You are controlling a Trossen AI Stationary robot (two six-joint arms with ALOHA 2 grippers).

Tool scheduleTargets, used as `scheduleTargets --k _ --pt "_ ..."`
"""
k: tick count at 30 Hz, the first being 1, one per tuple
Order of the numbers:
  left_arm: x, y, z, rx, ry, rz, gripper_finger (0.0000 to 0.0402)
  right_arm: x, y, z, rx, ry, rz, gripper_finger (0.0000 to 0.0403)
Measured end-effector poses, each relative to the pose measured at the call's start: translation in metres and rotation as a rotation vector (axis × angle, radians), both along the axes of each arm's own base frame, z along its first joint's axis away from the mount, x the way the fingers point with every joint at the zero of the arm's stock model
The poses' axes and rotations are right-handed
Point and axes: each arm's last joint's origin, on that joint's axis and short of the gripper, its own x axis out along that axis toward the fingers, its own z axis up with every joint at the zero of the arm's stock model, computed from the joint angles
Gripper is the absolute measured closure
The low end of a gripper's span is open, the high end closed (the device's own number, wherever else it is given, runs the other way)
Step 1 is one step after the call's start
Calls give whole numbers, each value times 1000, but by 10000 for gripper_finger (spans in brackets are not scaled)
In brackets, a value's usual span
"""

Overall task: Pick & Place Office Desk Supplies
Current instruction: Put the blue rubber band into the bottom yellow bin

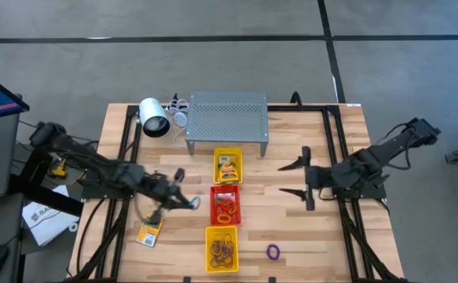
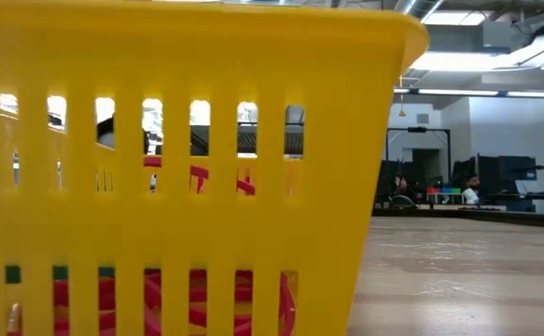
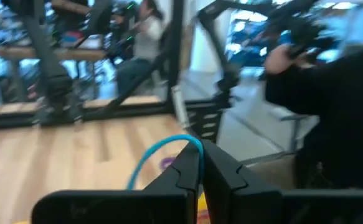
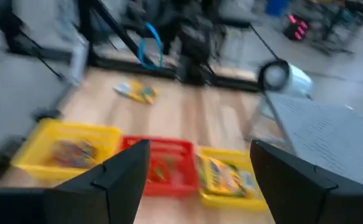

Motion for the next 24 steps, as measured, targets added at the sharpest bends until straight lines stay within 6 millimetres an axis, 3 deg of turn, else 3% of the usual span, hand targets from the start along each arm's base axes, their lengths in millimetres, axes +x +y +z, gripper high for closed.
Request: scheduleTargets --k 5,9,16,24 --pt "-29 -8 -14 -48 -94 -105 400 -14 4 -24 120 -152 106 129" --pt "-39 -18 -21 -69 -123 -176 398 -19 10 -46 210 -283 177 129" --pt "-39 -39 -28 -87 -124 -271 399 -17 20 -83 335 -388 231 129" --pt "-24 -56 -39 -109 -24 -283 398 5 40 -108 337 -440 254 129"
